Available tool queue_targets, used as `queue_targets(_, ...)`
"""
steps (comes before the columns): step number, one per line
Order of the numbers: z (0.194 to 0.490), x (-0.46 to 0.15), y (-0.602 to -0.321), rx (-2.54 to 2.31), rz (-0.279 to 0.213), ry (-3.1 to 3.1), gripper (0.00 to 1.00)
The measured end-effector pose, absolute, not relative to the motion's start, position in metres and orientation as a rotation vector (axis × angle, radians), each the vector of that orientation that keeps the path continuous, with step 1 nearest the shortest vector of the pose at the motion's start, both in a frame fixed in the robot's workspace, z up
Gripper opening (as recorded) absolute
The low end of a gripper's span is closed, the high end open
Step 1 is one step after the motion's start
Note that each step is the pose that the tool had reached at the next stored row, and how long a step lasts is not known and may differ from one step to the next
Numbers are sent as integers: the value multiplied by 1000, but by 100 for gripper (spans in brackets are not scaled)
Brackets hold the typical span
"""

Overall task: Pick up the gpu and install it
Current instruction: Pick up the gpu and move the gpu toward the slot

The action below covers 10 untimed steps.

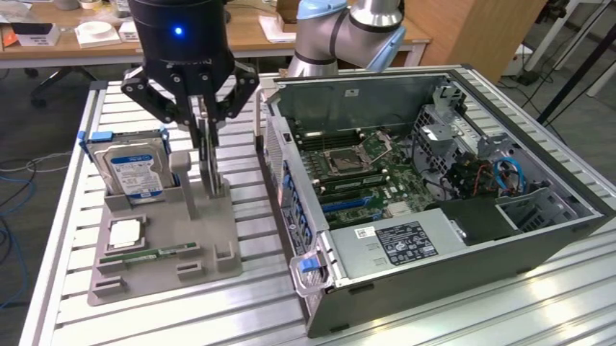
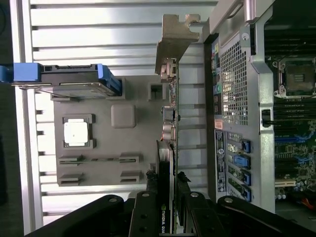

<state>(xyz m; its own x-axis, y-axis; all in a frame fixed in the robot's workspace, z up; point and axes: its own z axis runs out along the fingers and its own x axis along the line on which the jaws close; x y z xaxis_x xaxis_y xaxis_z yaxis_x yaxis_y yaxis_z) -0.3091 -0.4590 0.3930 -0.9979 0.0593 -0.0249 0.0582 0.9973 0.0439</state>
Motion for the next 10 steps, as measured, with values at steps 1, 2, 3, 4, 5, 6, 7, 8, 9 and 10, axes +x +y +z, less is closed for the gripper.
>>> queue_targets(1, 394, -309, -459, 92, 67, 3113, 26)
queue_targets(2, 395, -309, -459, 92, 67, 3113, 26)
queue_targets(3, 396, -309, -459, 92, 67, 3113, 26)
queue_targets(4, 397, -309, -459, 92, 67, 3113, 26)
queue_targets(5, 398, -309, -459, 92, 67, 3113, 26)
queue_targets(6, 399, -309, -459, 92, 67, 3113, 26)
queue_targets(7, 401, -309, -459, 92, 67, 3113, 26)
queue_targets(8, 402, -309, -459, 92, 67, 3113, 26)
queue_targets(9, 403, -309, -459, 92, 67, 3113, 26)
queue_targets(10, 404, -309, -459, 91, 67, 3113, 26)
